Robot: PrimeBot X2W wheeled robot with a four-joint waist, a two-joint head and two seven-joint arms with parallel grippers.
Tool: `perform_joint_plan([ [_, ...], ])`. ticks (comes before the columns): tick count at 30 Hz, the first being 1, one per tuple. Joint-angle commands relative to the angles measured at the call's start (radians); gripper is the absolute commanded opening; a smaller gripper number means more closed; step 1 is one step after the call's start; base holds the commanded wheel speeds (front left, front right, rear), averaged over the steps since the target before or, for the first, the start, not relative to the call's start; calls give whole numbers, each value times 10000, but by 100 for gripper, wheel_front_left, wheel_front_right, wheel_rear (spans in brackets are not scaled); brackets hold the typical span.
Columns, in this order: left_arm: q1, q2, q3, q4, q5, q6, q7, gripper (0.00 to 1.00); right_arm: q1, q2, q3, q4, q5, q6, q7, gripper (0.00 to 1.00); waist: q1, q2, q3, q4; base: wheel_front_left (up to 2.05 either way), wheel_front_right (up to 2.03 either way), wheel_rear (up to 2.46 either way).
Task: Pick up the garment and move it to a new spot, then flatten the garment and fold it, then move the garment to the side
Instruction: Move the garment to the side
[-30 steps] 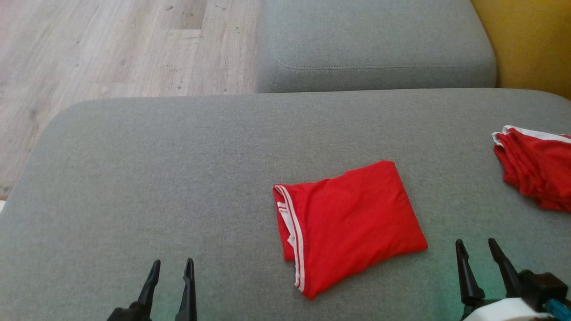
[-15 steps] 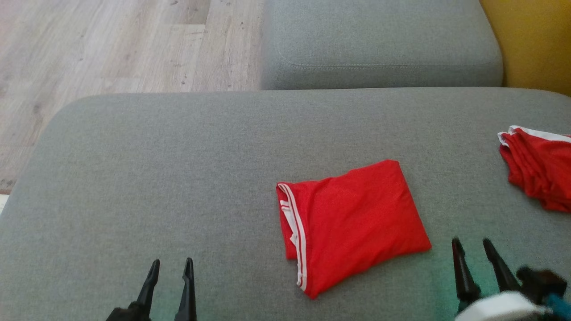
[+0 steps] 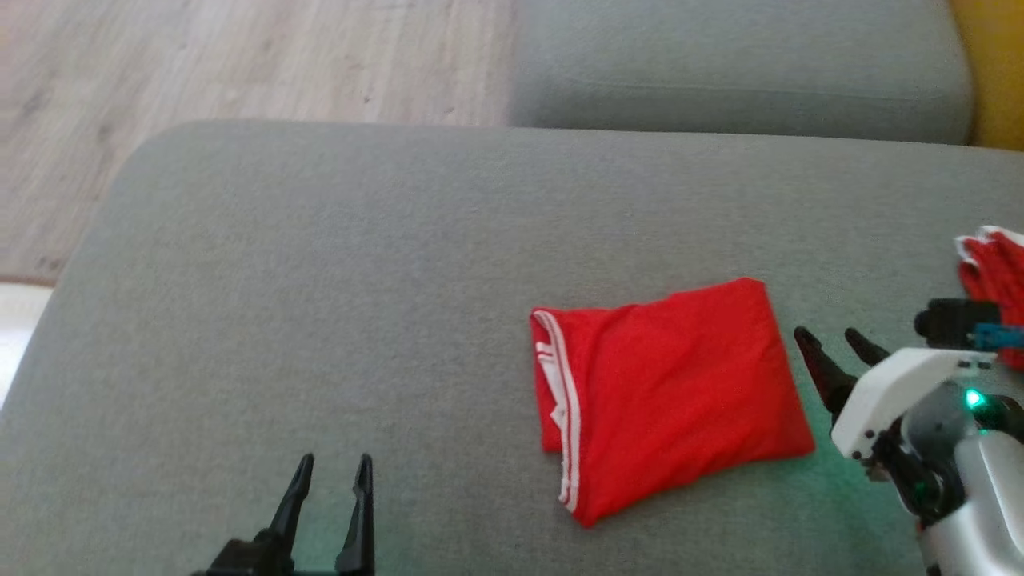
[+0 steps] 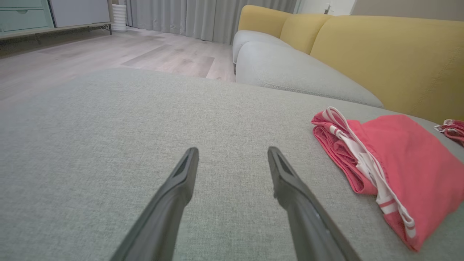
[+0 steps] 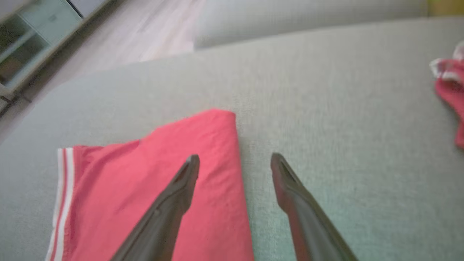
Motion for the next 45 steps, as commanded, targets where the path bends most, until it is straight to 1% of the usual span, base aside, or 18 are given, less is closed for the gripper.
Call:
perform_joint_plan([
  [1,-517,-26,224,-229,53,-31,-95,100,-607,-153,133,-181,-139,-7,71,100,-1,0,231,306,0,0,0],
  [7,-714,-26,-58,-140,-45,-42,-95,100,-1315,88,-144,1756,-1127,-7,723,100,-1,0,483,929,0,0,0],
  [9,-743,-26,-106,-135,-91,-21,-95,100,-1507,377,-318,2439,-1036,-7,1035,100,-1,0,533,1023,0,0,0],
  [11,-767,-26,-158,-129,-138,15,-95,100,-1686,514,-169,2905,-1013,-7,1285,100,-1,0,544,1077,0,0,0],
  [12,-771,-26,-174,-137,-161,38,-95,100,-1791,628,-189,3054,-809,-7,1340,96,-1,0,553,1073,0,0,0],
  [13,-778,-26,-174,-169,-203,72,-95,100,-1933,689,-239,3126,-630,-7,1308,0,-1,0,576,1033,0,0,0],
  [15,-803,-26,-190,-254,-282,131,-95,100,-2260,592,-286,3161,-583,-7,1014,0,-1,0,588,879,0,0,0],
  [17,-800,-26,-170,-359,-352,180,-95,100,-2665,509,-388,3138,-600,-7,714,0,-1,0,643,577,0,0,0],
  [21,-805,-26,-145,-441,-352,200,-95,100,-3628,158,-490,2943,-669,-7,494,0,-1,0,836,-328,0,0,0],
  [25,-977,-26,-163,-467,-254,139,-95,100,-4492,-422,-909,2832,-839,-7,495,0,-1,0,1126,-1231,0,0,0],
  [28,-1185,-26,-268,-450,-155,60,-95,100,-5014,-879,-1467,2875,-1081,-7,437,0,-1,0,1384,-1693,0,0,0],
  [30,-1339,-26,-395,-392,-38,-12,-95,100,-5305,-1160,-1860,3004,-1335,-7,395,0,-1,0,1531,-1865,0,0,0],
  [31,-1339,-26,-395,-392,-38,-12,-95,100,-5305,-1160,-1860,3004,-1335,-7,395,0,-1,0,1531,-1865,0,0,0],
  [34,-1502,-26,-490,-334,93,-94,-95,100,-5634,-1437,-2431,3213,-1822,-7,227,0,-1,0,1674,-1943,0,0,0],
  [42,-1372,15,-396,-261,424,-224,-95,100,-6225,-1708,-4056,3938,-3638,-7,-782,0,-1,0,1870,-1659,0,0,0],
  [43,-1363,18,-346,-281,442,-231,-95,100,-6293,-1702,-4277,3982,-3946,-7,-957,21,-1,0,1900,-1630,0,0,0],
  [44,-1357,18,-293,-306,464,-236,-95,100,-6350,-1686,-4465,3964,-4260,-7,-1206,98,-1,0,1928,-1602,0,0,0],
  [45,-1352,17,-241,-333,488,-239,-95,100,-6404,-1644,-4677,3916,-4557,-7,-1491,100,-1,0,1948,-1587,0,0,0],
])
